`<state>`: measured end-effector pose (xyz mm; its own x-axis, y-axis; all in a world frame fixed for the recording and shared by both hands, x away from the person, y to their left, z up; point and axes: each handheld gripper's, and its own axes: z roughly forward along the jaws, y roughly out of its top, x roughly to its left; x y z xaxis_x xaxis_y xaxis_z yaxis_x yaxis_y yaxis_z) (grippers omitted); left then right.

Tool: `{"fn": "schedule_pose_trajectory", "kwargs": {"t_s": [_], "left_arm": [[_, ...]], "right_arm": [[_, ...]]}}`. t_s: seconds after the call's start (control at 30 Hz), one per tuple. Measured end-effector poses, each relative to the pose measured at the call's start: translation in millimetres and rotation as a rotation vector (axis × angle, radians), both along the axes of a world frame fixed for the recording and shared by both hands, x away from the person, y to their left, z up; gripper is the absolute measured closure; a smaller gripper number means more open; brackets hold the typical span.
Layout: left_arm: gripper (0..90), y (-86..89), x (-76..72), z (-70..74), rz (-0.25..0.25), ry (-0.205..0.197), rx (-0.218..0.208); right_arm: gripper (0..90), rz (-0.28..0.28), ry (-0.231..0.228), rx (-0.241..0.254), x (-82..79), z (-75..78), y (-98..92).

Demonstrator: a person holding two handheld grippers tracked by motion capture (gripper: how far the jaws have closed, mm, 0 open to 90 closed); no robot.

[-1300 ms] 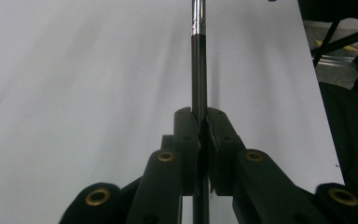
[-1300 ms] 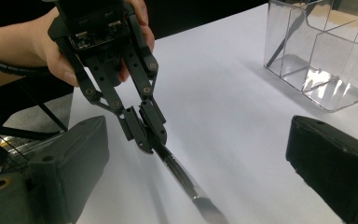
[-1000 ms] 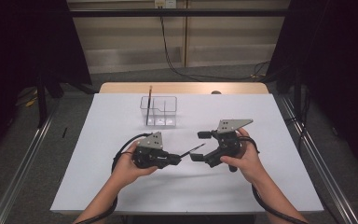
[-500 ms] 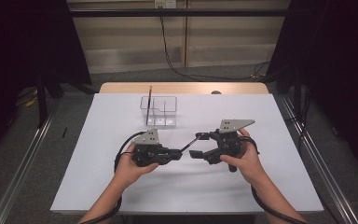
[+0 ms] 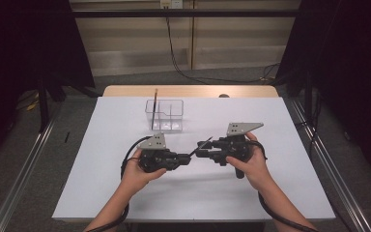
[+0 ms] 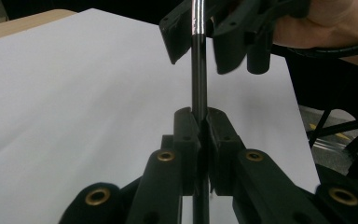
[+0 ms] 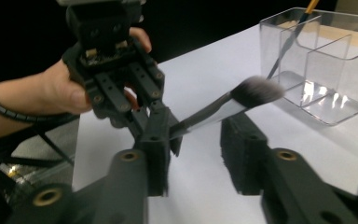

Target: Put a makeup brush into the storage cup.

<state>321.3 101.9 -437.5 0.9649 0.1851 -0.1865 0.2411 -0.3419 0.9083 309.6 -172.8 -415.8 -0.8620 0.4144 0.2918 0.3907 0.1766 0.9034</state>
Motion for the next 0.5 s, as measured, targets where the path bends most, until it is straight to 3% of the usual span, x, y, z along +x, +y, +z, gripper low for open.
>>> {"fn": "schedule_pose_trajectory", "kwargs": {"t_s": [0.13,0.5], "left_arm": [[83.7,-2.9,0.1,-1.5,-0.001,0.016,-0.016],[83.7,-11.8,0.1,-6.8,-0.005,0.042,-0.005]], "right_arm": [[73.2,-0.007,0.018,0.042,1.1,3.4,-1.4],[76.5,-0.016,0.019,0.037,2.8,5.3,1.0]]}}
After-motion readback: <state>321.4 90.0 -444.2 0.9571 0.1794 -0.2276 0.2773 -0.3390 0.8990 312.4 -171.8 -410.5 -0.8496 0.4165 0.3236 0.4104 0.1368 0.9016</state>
